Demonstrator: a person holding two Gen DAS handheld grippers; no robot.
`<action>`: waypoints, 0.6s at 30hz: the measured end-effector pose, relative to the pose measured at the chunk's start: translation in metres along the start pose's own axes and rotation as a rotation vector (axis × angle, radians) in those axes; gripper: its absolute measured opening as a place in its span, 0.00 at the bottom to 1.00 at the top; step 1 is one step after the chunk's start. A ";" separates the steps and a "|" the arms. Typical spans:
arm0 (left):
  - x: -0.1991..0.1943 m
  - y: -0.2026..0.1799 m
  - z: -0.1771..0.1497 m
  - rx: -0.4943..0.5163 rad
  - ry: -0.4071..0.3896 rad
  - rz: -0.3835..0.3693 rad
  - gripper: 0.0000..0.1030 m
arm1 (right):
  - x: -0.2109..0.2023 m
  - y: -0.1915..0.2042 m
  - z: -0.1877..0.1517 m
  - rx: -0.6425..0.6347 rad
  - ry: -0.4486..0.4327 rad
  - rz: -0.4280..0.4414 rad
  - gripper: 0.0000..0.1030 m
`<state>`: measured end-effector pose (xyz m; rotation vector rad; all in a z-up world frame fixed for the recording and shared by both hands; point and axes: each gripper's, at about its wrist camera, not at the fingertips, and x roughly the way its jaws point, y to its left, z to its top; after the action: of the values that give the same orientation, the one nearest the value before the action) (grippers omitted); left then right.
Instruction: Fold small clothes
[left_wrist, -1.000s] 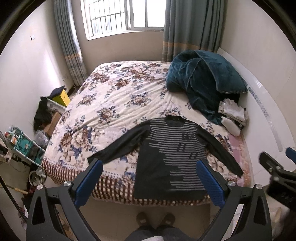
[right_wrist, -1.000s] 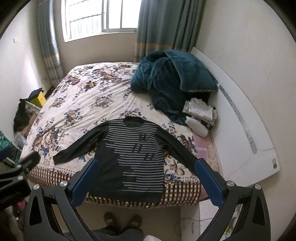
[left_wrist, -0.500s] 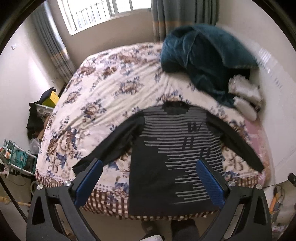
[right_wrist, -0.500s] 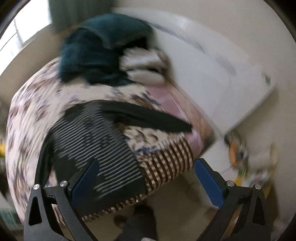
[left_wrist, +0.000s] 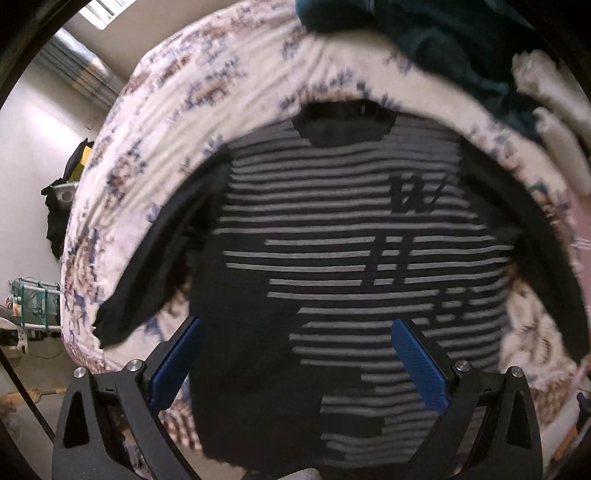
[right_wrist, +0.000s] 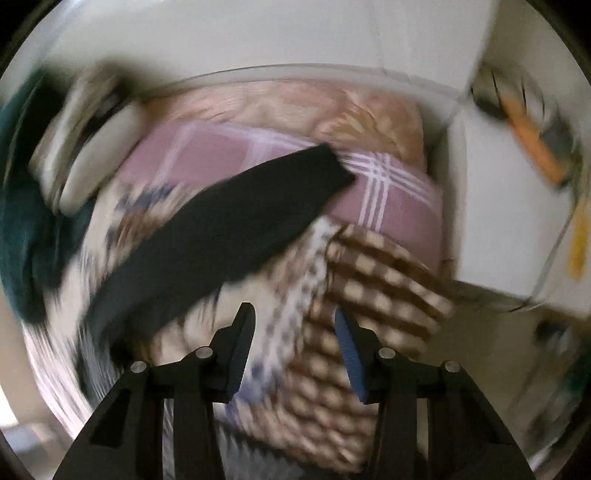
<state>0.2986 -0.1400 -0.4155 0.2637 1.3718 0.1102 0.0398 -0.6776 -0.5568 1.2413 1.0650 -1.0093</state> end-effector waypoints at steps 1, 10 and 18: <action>0.022 -0.005 0.002 -0.012 0.027 0.004 1.00 | 0.017 -0.011 0.010 0.062 -0.003 0.023 0.47; 0.118 -0.031 0.023 -0.045 0.116 -0.038 1.00 | 0.125 -0.044 0.062 0.338 -0.081 0.194 0.56; 0.132 0.017 0.024 -0.086 0.054 -0.050 1.00 | 0.079 0.040 0.083 0.081 -0.258 0.078 0.05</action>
<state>0.3498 -0.0958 -0.5330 0.1552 1.4228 0.1355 0.1015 -0.7583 -0.6232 1.1707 0.7776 -1.1273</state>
